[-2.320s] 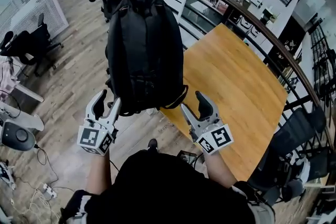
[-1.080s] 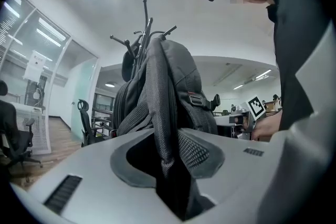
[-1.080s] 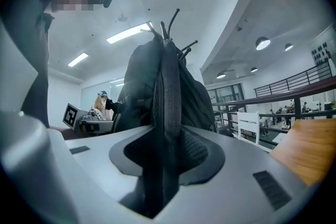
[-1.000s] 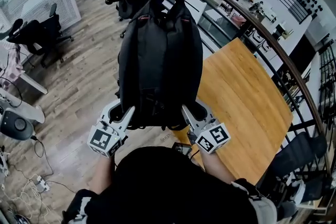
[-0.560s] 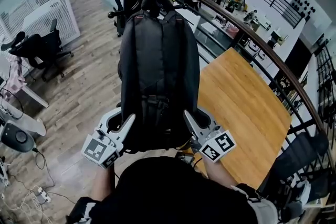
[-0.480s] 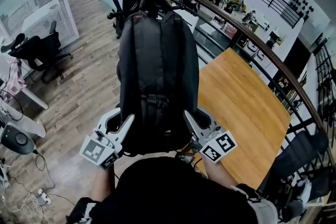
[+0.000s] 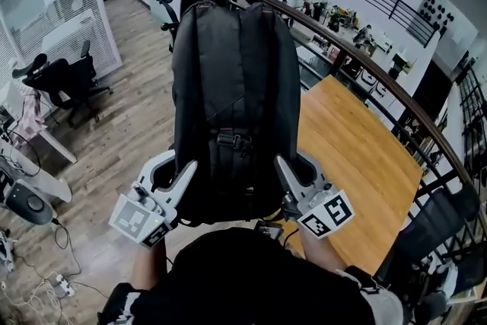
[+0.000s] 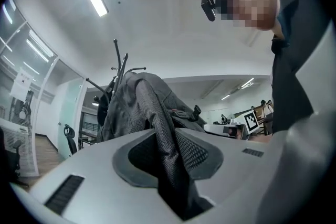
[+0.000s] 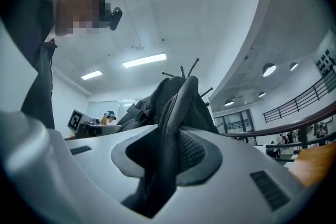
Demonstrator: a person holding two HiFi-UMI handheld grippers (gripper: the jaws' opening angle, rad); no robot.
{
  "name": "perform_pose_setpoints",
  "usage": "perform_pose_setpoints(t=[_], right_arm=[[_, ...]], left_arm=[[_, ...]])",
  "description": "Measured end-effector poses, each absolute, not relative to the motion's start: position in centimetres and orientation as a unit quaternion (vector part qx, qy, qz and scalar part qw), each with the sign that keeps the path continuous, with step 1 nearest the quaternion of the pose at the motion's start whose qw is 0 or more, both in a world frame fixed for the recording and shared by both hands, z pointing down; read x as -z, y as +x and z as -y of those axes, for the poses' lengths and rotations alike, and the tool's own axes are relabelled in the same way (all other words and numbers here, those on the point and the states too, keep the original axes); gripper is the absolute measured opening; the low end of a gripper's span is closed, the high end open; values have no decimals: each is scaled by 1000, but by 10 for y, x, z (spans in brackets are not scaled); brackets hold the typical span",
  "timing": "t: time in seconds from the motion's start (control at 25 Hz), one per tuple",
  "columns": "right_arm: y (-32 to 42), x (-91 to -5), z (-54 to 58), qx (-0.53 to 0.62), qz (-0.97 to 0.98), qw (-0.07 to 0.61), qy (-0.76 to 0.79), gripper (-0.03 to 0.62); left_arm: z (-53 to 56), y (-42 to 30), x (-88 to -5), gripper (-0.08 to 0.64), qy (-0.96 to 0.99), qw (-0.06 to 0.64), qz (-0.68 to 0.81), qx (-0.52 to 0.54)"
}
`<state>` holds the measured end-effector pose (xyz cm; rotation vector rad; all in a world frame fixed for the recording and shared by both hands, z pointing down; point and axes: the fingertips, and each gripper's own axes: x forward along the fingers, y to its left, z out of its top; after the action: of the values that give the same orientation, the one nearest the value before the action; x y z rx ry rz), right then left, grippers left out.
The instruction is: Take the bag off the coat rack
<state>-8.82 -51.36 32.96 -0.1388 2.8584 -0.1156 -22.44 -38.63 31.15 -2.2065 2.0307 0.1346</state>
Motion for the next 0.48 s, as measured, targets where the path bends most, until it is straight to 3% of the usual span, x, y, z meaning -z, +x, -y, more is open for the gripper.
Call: perform_pose_setpoints(t=[0.48], right_arm=[[-33,-296,483,28,-983,174,-40,117]], left_arm=[[359,-167,-280,109,-730,71,-678,-47]])
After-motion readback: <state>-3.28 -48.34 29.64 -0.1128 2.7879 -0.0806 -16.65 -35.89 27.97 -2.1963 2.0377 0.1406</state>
